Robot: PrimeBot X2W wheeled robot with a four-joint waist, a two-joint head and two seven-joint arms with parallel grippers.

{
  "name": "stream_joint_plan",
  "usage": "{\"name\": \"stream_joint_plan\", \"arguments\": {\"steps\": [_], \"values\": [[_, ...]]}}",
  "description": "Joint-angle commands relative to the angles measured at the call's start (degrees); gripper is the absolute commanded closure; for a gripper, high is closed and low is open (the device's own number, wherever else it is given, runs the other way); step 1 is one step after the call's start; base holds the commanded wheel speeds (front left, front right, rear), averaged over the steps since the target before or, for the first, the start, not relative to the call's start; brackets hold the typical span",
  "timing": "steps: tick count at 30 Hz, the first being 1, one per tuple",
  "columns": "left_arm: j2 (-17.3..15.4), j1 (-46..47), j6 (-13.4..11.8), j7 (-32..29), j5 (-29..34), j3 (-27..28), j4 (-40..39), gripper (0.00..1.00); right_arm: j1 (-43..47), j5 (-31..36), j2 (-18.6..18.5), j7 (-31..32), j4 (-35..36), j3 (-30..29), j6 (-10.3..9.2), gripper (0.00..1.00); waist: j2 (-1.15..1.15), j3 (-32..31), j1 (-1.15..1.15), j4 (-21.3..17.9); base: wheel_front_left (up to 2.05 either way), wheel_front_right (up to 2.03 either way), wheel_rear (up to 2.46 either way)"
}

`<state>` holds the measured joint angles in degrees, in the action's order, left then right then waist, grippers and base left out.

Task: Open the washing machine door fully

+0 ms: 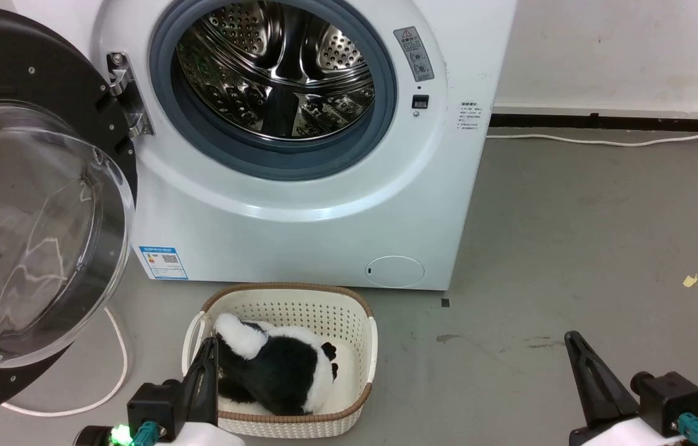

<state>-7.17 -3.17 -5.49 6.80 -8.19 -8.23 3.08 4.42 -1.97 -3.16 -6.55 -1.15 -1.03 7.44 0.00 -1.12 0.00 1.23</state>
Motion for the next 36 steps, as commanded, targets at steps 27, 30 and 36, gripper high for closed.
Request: {"name": "stream_joint_plan", "arguments": {"steps": [27, 30, 36], "values": [[2.09, 2.03, 2.56, -3.16, 3.93, 3.84, -1.58, 1.00, -2.39, 1.01, 0.21, 3.03, 0.72, 0.52, 0.03, 1.00, 0.00, 0.50, 0.00, -0.55, 0.00, 0.00, 0.00], [2.29, 2.13, 2.83, -3.49, 4.32, 4.25, -1.72, 1.00, -2.58, 1.10, 0.21, 3.35, 0.76, 0.57, 0.03, 1.00, 0.00, 0.56, 0.00, -0.61, 0.00, 0.00, 0.00], [2.69, 2.34, 3.37, -4.16, 5.10, 5.05, -2.00, 1.00, -2.95, 1.27, 0.23, 4.00, 0.84, 0.66, 0.04, 1.00, 0.00, 0.67, 0.00, -0.73, 0.00, 0.00, 0.00]]}}
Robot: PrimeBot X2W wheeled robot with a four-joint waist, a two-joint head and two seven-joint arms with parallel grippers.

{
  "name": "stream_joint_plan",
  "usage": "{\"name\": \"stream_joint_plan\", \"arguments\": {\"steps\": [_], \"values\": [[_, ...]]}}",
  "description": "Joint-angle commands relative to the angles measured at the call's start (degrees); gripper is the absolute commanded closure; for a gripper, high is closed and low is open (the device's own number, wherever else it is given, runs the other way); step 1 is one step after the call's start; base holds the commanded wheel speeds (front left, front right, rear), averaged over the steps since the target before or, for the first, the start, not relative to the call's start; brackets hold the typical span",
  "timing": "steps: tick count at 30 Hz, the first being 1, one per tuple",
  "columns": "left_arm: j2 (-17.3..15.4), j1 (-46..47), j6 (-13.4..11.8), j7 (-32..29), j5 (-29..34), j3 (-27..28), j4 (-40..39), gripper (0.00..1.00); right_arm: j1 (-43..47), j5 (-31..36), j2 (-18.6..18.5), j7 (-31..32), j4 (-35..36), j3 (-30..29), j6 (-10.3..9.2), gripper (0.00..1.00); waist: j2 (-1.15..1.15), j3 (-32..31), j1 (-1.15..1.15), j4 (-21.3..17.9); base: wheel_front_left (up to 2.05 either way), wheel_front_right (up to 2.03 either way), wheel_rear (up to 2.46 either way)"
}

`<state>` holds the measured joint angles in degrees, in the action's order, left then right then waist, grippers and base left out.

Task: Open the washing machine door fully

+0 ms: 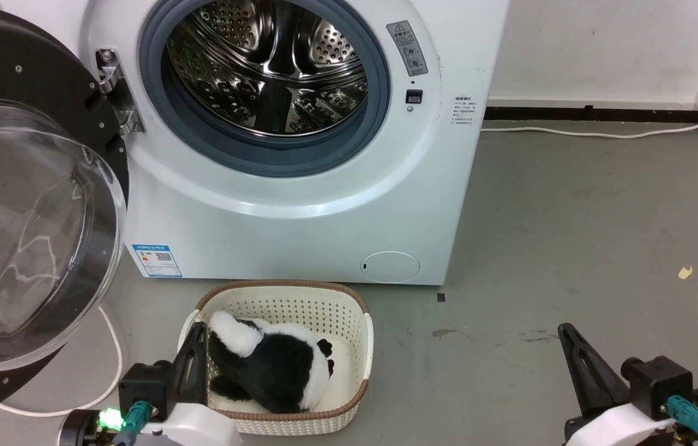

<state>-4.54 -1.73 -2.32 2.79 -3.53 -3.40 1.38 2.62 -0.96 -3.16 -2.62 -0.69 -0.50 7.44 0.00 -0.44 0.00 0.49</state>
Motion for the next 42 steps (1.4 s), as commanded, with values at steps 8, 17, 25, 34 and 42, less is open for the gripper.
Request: {"name": "stream_joint_plan", "arguments": {"steps": [8, 17, 25, 34, 42], "values": [[0.61, 1.18, 0.92, -1.03, 1.48, 1.29, -0.66, 1.00, -1.64, 0.50, 0.25, 0.92, 0.48, 0.26, 0.04, 1.00, 0.00, 0.15, 0.00, -0.16, 0.00, 0.00, 0.00], [1.21, 1.50, 1.72, -2.03, 2.65, 2.49, -1.07, 1.00, -2.20, 0.76, 0.27, 1.89, 0.60, 0.40, 0.04, 1.00, 0.00, 0.32, 0.00, -0.35, 0.00, 0.00, 0.00], [1.67, 1.73, 2.32, -2.79, 3.53, 3.40, -1.38, 1.00, -2.62, 0.96, 0.28, 2.62, 0.69, 0.50, 0.05, 1.00, 0.00, 0.44, 0.00, -0.49, 0.00, 0.00, 0.00], [1.67, 1.73, 2.32, -2.79, 3.53, 3.40, -1.38, 1.00, -2.62, 0.96, 0.28, 2.62, 0.69, 0.50, 0.05, 1.00, 0.00, 0.44, 0.00, -0.49, 0.00, 0.00, 0.00], [1.67, 1.73, 2.32, -2.79, 3.53, 3.40, -1.38, 1.00, -2.62, 0.96, 0.28, 2.62, 0.69, 0.50, 0.05, 1.00, 0.00, 0.44, 0.00, -0.49, 0.00, 0.00, 0.00]]}}
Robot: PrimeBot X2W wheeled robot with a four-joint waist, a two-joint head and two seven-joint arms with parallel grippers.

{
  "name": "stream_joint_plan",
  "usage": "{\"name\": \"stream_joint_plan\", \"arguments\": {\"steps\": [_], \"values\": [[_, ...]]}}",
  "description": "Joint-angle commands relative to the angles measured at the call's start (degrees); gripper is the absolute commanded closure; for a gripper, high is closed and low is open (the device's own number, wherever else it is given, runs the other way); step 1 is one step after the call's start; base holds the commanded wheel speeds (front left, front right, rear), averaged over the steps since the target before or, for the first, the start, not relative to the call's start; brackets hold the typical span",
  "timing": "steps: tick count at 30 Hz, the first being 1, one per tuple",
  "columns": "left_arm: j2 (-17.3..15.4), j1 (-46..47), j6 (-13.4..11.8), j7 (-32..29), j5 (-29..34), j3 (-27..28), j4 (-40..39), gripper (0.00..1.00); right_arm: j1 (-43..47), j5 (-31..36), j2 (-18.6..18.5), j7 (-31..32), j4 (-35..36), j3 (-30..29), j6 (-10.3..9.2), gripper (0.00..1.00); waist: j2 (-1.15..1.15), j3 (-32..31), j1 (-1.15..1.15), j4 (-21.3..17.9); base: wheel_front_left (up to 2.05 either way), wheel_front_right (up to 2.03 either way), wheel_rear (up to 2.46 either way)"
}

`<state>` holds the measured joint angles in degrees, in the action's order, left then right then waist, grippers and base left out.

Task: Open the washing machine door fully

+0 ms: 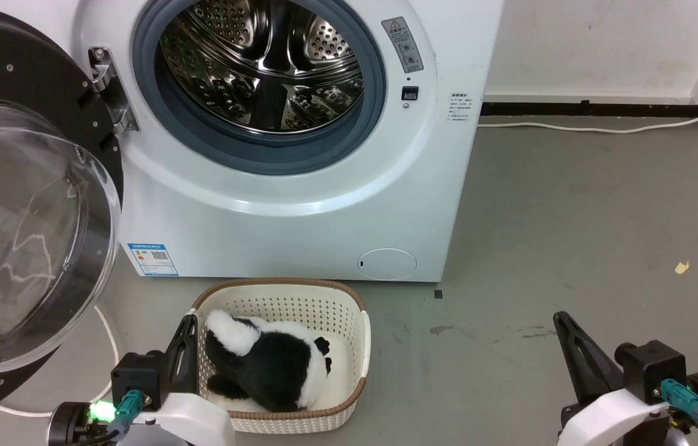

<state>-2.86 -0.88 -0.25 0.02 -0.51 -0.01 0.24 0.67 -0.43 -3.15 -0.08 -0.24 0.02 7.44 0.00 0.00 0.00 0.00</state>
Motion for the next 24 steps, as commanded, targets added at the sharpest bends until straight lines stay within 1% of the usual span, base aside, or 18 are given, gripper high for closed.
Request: {"name": "stream_joint_plan", "arguments": {"steps": [1, 24], "values": [[-0.02, 0.88, 0.25, -0.02, 0.51, 0.01, -0.24, 1.00, -0.67, 0.43, 0.27, 0.08, 0.24, -0.02, 0.05, 1.00, 0.00, 0.00, 0.00, 0.00, 0.00, 0.00, 0.00], [-0.02, 0.88, 0.25, -0.02, 0.51, 0.01, -0.24, 1.00, -0.67, 0.43, 0.27, 0.08, 0.24, -0.02, 0.05, 1.00, 0.00, 0.00, 0.00, 0.00, 0.00, 0.00, 0.00]]}}
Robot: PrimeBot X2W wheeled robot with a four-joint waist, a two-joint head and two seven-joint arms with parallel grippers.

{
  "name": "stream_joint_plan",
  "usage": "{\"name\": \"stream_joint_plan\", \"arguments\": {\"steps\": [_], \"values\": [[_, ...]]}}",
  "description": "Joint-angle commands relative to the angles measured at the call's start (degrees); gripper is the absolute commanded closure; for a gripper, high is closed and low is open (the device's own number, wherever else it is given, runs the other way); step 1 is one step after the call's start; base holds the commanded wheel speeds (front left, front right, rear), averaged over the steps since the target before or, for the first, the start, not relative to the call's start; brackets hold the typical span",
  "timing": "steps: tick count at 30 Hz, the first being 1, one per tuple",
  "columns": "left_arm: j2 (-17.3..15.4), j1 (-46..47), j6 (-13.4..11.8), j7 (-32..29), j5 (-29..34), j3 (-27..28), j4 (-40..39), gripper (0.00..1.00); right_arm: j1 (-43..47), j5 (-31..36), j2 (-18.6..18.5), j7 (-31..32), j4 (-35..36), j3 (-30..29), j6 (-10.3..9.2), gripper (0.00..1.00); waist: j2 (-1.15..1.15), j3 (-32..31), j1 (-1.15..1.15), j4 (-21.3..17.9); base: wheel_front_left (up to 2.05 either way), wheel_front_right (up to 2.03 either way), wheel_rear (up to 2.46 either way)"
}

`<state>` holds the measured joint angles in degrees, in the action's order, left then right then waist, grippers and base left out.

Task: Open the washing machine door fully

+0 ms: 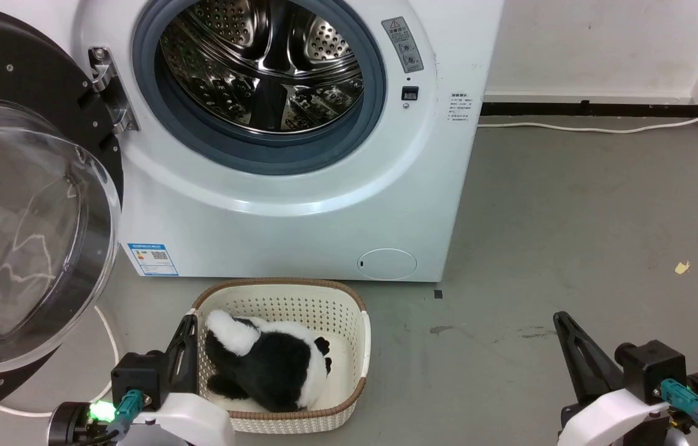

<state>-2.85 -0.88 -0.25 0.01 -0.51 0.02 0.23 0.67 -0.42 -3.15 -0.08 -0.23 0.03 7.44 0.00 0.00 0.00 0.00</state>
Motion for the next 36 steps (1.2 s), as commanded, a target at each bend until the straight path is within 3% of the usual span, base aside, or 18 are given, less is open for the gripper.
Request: {"name": "stream_joint_plan", "arguments": {"steps": [1, 36], "values": [[-0.03, 0.88, 0.25, -0.01, 0.51, -0.02, -0.23, 1.00, -0.67, 0.42, 0.27, 0.08, 0.23, -0.03, 0.05, 1.00, 0.00, 0.00, 0.00, 0.00, 0.00, 0.00, 0.00], [-0.03, 0.88, 0.25, -0.01, 0.51, -0.02, -0.23, 1.00, -0.67, 0.42, 0.27, 0.08, 0.23, -0.03, 0.05, 1.00, 0.00, 0.00, 0.00, 0.00, 0.00, 0.00, 0.00]]}}
